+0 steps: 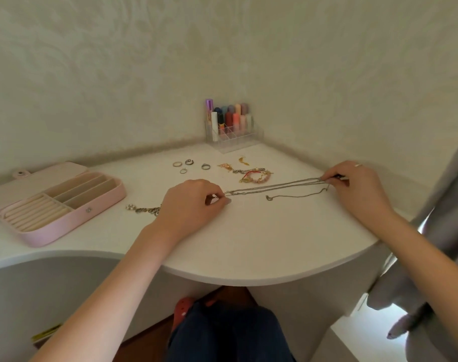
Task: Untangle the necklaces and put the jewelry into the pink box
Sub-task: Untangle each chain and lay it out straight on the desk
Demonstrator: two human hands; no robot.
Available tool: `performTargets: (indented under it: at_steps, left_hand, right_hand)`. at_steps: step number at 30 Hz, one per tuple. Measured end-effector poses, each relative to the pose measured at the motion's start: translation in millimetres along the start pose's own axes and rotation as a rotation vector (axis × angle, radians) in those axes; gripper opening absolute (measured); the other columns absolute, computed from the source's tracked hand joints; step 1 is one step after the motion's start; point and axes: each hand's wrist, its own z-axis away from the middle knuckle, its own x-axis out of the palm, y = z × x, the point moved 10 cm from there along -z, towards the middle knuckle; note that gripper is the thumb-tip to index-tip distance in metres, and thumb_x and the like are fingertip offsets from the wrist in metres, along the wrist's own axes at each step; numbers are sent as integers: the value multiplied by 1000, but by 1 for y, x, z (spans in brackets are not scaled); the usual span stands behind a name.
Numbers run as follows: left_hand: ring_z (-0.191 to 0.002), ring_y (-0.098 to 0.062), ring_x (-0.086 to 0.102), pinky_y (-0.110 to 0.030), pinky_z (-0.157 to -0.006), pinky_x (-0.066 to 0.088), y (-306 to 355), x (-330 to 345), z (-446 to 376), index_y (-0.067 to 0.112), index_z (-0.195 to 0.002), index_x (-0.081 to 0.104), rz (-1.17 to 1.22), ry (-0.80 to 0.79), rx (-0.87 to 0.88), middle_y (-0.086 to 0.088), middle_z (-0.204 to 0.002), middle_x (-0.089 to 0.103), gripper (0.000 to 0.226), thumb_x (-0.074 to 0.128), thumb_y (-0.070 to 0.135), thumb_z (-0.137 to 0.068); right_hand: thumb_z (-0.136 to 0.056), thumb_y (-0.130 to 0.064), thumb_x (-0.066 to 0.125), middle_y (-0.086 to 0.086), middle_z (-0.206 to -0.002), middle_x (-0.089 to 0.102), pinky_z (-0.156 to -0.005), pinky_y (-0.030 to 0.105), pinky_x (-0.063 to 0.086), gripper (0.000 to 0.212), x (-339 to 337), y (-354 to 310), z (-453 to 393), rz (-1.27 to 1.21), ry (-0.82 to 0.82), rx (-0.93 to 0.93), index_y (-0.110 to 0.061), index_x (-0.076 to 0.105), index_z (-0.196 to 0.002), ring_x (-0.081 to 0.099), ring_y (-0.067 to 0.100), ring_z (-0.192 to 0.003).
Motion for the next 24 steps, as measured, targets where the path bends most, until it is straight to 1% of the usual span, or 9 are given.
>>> performTargets:
  at_steps: [1,3,6,8,11,16,19,22,24]
  left_hand:
    - [-74,-10,53,-22,-57,36,-3,0,2,35,-91,68,-10,-11,1,10,-77,58,19,53,46,-90]
    - [-73,-10,53,-23,-58,37,-10,-1,5,35,-92,67,-21,-14,-5,11,-78,57,15,55,43,-90]
    - [-68,-5,50,-23,-57,35,-24,-7,10,34,-86,68,33,19,-26,11,-73,57,11,58,37,-89]
    - [-66,-2,50,-24,-58,38,-29,-8,12,34,-84,68,83,15,-26,11,-71,56,8,61,35,-87]
    - [-65,-3,51,-26,-63,43,-33,-9,14,30,-83,70,146,5,-22,10,-70,57,5,65,30,-85]
    - [-65,-5,51,-25,-64,43,-41,-12,14,26,-80,71,182,30,-31,9,-71,59,5,68,24,-84]
    - [-74,-5,58,-19,-69,43,-44,-11,15,24,-85,75,262,24,-52,11,-79,68,9,66,26,-86]
    - [-79,-8,63,-16,-73,43,-45,-12,14,24,-94,76,304,37,-62,10,-86,73,15,62,29,-90]
    - [-71,-4,60,-14,-67,42,-47,-15,15,26,-96,74,307,67,-81,13,-78,70,17,58,30,-92]
  right_hand:
    - [-83,7,62,4,-83,62,-66,9,33,16,-1,0,0,7,2,-5,-5,72,-84,53,17,-78]
    - [-84,6,61,5,-84,62,-65,11,32,17,-4,1,1,3,21,1,-7,72,-84,53,17,-78]
    - [-85,6,59,5,-83,61,-65,14,31,18,-4,2,1,7,25,3,-7,71,-84,52,17,-78]
    - [-85,7,58,7,-84,62,-68,18,31,19,-3,1,1,40,28,-8,-6,71,-84,51,17,-78]
    - [-86,7,55,10,-88,62,-72,22,33,19,-9,5,1,29,65,30,-5,70,-86,51,17,-82]
    - [-87,6,54,14,-91,63,-75,26,36,18,-15,11,1,40,114,74,-2,69,-88,52,20,-85]
    - [-86,6,55,16,-89,64,-74,27,36,17,-16,12,1,59,127,75,-2,69,-88,56,27,-86]
    - [-86,7,54,16,-89,64,-74,28,36,18,-15,11,2,70,122,72,-2,70,-88,55,26,-85]
    - [-86,8,54,13,-89,63,-74,27,36,19,-11,9,2,62,92,64,-3,70,-88,53,22,-83]
